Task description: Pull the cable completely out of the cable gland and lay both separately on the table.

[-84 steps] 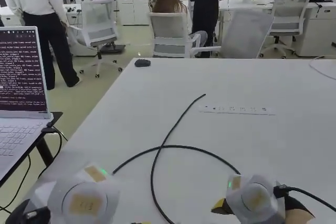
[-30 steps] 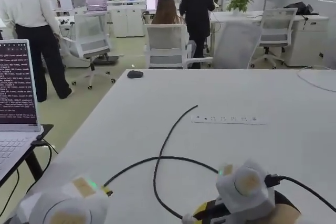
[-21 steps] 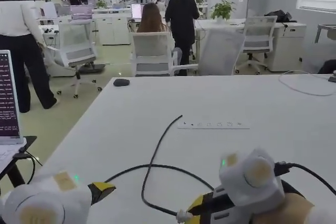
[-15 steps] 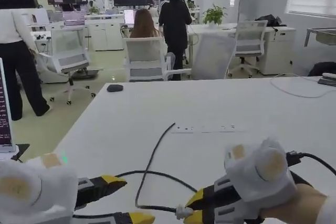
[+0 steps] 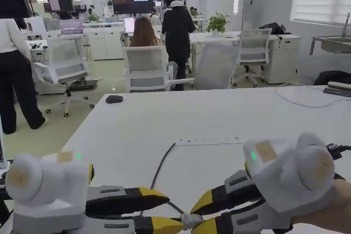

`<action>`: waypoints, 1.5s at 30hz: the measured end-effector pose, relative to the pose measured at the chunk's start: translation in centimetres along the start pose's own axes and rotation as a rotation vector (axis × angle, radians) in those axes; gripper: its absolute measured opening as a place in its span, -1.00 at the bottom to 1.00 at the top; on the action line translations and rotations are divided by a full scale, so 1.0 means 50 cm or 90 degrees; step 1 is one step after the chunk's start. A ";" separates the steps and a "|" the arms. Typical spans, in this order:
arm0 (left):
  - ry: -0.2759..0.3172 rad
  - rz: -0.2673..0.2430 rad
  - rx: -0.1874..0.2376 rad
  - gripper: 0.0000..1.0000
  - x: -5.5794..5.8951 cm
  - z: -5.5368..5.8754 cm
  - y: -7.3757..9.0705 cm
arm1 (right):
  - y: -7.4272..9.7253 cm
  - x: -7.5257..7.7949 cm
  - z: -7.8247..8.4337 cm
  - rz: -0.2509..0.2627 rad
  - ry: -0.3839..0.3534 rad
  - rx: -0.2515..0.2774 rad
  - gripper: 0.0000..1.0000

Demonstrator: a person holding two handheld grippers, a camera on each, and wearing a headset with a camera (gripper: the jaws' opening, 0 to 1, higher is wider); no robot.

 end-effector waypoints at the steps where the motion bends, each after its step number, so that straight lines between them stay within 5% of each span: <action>1: -0.004 0.010 -0.005 -0.35 0.006 0.000 -0.003 | 0.002 0.000 -0.002 0.002 0.000 0.000 -0.79; 5: -0.005 0.041 -0.019 -0.55 0.017 0.001 -0.010 | 0.018 -0.001 -0.017 0.002 0.005 -0.003 -0.79; 15: -0.072 0.076 0.019 -0.66 0.044 -0.025 -0.017 | 0.038 -0.002 -0.030 -0.039 0.030 -0.033 -0.78; 20: -0.052 0.077 0.015 -0.69 0.039 -0.027 -0.014 | 0.034 -0.002 -0.042 -0.045 0.043 -0.056 -0.77; 24: -0.018 0.084 0.076 -0.71 0.027 -0.042 0.013 | 0.041 0.011 -0.062 -0.041 0.013 0.016 -0.75; 31: -0.050 0.078 0.121 -0.71 0.030 -0.056 0.047 | 0.089 0.039 -0.074 -0.117 -0.254 0.207 -0.51; 33: -0.050 0.083 0.139 -0.71 0.032 -0.066 0.053 | 0.099 0.043 -0.075 -0.133 -0.292 0.248 -0.54; 37: -0.059 0.096 0.165 -0.71 0.036 -0.081 0.056 | 0.108 0.038 -0.083 -0.154 -0.318 0.291 -0.54; 45: -0.069 0.119 0.167 -0.71 0.047 -0.086 0.043 | 0.087 0.025 -0.088 -0.158 -0.310 0.283 -0.66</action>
Point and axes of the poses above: the centre of the closed fingertips' face, and the gripper's own axes: y roughly backward along the fingers, x roughly to its right, z roughly out of its underside, the point moved 3 cm from there along y, roughly backward along the fingers, and after that the axes turned 6 degrees about -x, right-handed, at the moved point
